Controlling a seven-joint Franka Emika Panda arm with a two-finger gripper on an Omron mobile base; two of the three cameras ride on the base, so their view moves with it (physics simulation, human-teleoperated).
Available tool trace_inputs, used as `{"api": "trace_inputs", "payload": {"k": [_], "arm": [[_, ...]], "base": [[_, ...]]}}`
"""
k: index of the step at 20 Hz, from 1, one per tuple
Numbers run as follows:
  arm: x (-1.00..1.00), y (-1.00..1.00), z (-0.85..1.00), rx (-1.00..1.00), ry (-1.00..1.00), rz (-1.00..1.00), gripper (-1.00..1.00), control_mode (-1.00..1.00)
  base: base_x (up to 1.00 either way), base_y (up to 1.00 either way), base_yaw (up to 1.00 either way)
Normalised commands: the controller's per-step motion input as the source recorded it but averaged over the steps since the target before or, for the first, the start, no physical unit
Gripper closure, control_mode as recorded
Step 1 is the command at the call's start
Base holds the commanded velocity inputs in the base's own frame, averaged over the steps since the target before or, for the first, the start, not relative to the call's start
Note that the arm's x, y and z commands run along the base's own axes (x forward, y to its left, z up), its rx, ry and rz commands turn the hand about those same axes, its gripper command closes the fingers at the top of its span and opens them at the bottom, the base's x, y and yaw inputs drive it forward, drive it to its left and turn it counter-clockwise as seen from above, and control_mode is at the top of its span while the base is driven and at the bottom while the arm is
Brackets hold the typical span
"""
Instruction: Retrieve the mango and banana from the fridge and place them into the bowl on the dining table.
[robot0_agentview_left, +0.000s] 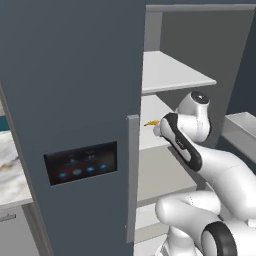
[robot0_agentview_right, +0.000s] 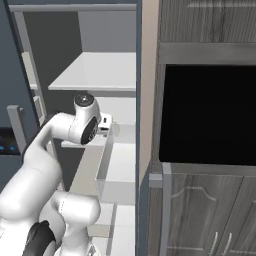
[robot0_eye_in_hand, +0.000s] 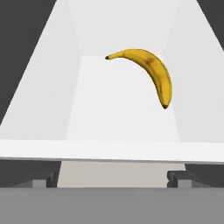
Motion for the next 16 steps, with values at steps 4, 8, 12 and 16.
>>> {"api": "trace_inputs", "payload": {"k": [4,8,12,16], "arm": [[0.04,-0.08,-0.32,0.0,-0.01,0.0,-1.0,-1.0],[0.0,-0.1,-0.14,0.0,-0.09,0.0,-1.0,-1.0],[0.17,-0.07,0.0,0.0,-0.04,0.0,-1.0,-1.0],[0.27,-0.1,0.0,0.0,0.0,0.0,-1.0,-1.0]], "base": [[0.0,0.0,0.0],[0.0,0.0,0.0],[0.0,0.0,0.0],[0.0,0.0,0.0]]}}
